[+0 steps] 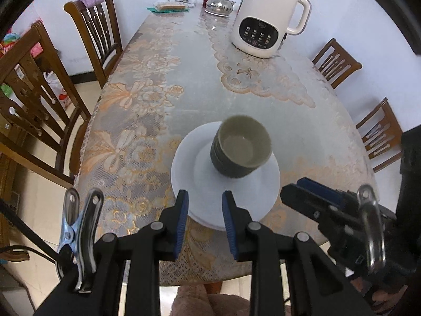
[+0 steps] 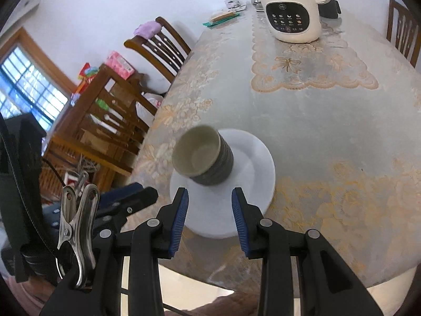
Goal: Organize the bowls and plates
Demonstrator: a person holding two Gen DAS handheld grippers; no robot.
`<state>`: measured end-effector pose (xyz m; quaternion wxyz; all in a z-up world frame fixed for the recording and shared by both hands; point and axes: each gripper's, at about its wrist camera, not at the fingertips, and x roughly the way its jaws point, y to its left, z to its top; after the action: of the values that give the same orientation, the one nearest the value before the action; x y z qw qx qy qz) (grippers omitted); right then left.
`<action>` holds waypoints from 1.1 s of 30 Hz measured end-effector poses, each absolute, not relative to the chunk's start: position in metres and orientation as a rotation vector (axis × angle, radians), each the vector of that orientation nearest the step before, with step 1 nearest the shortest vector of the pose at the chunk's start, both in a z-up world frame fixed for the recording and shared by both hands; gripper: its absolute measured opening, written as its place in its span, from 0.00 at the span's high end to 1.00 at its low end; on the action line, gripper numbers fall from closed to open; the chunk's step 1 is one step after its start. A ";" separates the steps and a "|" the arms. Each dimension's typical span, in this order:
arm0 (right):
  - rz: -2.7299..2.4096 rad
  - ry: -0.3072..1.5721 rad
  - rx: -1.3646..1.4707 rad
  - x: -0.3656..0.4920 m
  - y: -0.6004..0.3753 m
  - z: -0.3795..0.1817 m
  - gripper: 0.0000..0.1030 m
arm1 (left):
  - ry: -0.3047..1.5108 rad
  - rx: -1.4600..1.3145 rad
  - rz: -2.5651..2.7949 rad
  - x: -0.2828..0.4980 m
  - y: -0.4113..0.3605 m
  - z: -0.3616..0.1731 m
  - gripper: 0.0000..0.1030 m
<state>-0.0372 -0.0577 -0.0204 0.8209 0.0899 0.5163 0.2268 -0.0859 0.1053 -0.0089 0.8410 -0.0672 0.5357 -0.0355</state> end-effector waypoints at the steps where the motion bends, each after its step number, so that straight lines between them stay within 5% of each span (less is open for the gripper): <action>1: 0.483 1.096 0.180 -0.041 -0.059 -0.022 0.66 | 1.128 -0.133 -0.065 -0.089 0.104 -0.010 0.74; 15: 0.478 1.069 0.044 -0.071 -0.064 -0.055 0.65 | 1.113 -0.106 0.043 -0.118 0.096 -0.054 0.71; 23: 0.460 1.048 0.049 -0.079 -0.065 -0.068 0.65 | 1.099 -0.071 0.090 -0.123 0.086 -0.070 0.52; 27: 0.444 1.045 0.071 -0.081 -0.069 -0.074 0.56 | 1.102 -0.094 0.095 -0.122 0.085 -0.077 0.51; 33: 0.433 1.047 0.079 -0.083 -0.072 -0.081 0.55 | 1.081 -0.118 0.100 -0.125 0.085 -0.083 0.50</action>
<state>-0.0829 -0.0715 -0.0811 0.8430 0.0375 0.4958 0.2052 -0.1251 0.0850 -0.0832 0.8546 -0.0563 0.5140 0.0475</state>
